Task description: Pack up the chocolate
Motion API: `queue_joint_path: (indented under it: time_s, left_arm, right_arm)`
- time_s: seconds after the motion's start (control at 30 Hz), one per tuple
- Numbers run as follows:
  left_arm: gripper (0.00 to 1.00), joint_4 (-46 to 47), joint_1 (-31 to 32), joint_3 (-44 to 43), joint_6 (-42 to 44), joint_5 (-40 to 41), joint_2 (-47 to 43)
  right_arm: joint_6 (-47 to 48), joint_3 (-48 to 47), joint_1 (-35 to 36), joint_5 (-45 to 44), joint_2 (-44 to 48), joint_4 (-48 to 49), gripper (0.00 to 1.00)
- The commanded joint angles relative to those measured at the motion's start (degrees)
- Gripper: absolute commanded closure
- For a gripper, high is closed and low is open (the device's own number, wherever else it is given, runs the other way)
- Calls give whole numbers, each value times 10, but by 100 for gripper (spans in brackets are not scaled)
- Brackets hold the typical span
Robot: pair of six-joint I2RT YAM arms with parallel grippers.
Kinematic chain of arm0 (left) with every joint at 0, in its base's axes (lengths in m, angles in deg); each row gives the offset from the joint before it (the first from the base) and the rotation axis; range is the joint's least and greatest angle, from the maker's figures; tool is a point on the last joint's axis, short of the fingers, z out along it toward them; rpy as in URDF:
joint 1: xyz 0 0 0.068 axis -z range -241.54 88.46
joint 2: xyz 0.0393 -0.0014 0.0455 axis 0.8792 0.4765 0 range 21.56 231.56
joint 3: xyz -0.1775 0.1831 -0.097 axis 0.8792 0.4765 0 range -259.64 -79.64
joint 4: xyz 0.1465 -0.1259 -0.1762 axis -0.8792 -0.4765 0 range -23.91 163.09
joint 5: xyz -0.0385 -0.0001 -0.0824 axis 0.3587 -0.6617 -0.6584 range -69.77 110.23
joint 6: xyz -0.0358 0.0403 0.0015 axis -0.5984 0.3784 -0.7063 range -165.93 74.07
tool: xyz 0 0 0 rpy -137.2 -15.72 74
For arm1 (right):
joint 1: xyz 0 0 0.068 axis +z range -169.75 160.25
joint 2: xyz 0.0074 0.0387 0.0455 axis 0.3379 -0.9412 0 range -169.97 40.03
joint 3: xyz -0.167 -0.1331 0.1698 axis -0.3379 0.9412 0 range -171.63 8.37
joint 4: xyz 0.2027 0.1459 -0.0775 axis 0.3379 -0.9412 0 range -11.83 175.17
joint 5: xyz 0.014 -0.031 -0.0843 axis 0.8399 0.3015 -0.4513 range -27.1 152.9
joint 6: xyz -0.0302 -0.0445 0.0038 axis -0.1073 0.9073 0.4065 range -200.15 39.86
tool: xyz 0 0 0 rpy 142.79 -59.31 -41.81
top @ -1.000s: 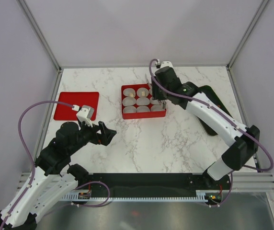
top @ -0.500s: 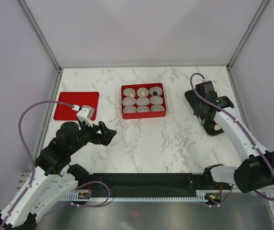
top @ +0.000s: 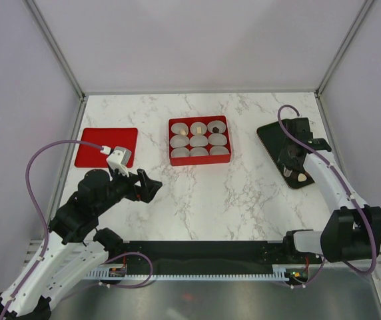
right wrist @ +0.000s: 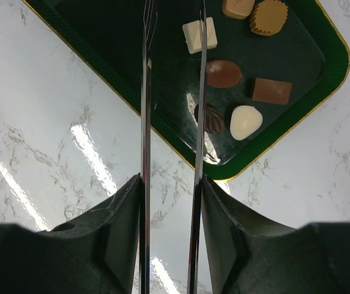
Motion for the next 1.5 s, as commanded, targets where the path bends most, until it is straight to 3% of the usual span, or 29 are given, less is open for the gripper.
queue_joint_path:
  time_s: [0.0, 0.53, 1.17, 1.47]
  left_arm:
    - [0, 7, 1, 1, -1, -8, 1]
    - [0, 6, 1, 2, -2, -7, 6]
    - [0, 6, 1, 1, -2, -6, 12]
    - [0, 6, 1, 2, -2, -5, 11]
  right_arm:
    - [-6, 2, -8, 9, -11, 49, 51]
    - [1, 1, -34, 36, -64, 99, 51]
    - [23, -34, -32, 94, -36, 80, 63]
    - [10, -81, 37, 97, -4, 51, 64]
